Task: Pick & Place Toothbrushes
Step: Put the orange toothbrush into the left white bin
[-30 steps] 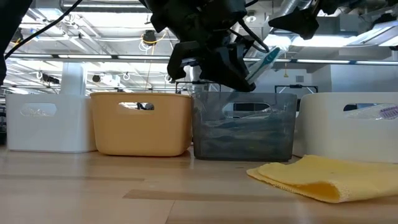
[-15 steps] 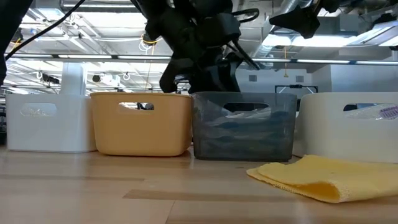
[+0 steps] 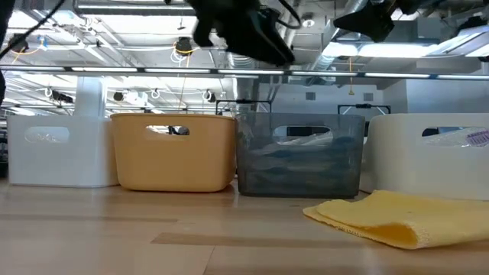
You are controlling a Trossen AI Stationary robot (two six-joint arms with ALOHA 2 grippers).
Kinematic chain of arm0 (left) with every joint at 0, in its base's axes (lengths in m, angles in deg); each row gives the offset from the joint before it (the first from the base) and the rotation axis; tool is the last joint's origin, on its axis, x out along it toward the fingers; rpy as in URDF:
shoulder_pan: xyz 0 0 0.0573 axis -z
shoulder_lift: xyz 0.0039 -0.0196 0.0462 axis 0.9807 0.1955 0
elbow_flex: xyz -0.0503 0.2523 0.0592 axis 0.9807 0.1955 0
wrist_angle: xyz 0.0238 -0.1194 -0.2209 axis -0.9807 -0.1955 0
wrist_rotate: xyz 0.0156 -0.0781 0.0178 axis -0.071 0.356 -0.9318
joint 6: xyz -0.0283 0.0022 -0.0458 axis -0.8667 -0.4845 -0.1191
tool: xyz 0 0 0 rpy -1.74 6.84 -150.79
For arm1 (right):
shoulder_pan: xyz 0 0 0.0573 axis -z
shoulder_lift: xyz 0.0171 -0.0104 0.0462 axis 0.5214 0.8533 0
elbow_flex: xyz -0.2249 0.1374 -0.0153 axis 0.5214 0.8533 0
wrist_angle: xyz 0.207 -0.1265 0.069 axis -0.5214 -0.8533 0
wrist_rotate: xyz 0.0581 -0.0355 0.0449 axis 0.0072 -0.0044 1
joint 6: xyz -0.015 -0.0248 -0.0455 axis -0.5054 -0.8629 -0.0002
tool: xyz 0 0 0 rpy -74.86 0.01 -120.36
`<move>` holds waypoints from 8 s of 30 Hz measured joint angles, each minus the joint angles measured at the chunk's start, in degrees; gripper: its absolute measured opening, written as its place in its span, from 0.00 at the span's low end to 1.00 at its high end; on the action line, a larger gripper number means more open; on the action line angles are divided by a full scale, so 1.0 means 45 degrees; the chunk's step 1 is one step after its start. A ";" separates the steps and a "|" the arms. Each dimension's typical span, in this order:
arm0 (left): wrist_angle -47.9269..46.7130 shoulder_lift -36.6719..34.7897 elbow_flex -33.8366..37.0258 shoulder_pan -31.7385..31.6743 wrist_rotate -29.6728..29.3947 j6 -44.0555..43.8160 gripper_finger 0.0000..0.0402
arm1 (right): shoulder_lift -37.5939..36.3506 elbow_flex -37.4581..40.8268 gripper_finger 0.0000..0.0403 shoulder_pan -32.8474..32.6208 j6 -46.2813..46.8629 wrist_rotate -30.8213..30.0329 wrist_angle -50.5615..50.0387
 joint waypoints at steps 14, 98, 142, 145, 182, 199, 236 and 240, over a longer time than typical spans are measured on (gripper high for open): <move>0.4426 -0.5979 0.5791 -0.3628 0.3905 -0.2811 0.36 | -0.0454 -0.2467 0.86 0.4515 0.5126 -0.2859 -0.8828; 0.5122 -0.8970 0.9264 -0.3649 0.4494 -0.4605 0.36 | 1.0030 -0.5023 0.05 1.3047 0.2138 0.4812 -0.9176; 1.6749 -0.4938 0.9121 -0.4704 0.4363 -0.7860 0.36 | 0.6341 -0.6435 0.02 0.5731 -0.1375 0.5032 -0.1109; 1.6869 -0.4948 0.9005 -0.4704 0.4366 -0.7856 0.36 | 0.6795 -0.6424 0.02 0.5721 -0.1521 0.5016 -0.0806; 1.6207 -0.4958 0.8919 -0.4685 0.4099 -0.8862 0.36 | 0.7758 -0.6430 0.03 0.5645 -0.2389 0.5118 0.2127; 1.6168 -0.4958 0.8919 -0.4675 0.4237 -0.9255 0.36 | 0.9014 -0.6765 0.03 0.5655 -0.2207 0.5731 0.2561; 0.0161 -0.8131 0.4521 -0.4540 0.0713 -0.9422 0.03 | 0.7105 -0.6746 0.98 0.5763 -0.2409 0.4827 -0.0954; -0.4667 -0.7341 0.2390 -0.4615 0.0102 -1.1891 0.03 | 0.6613 -0.6741 0.94 0.6155 -0.2385 0.4701 -0.2301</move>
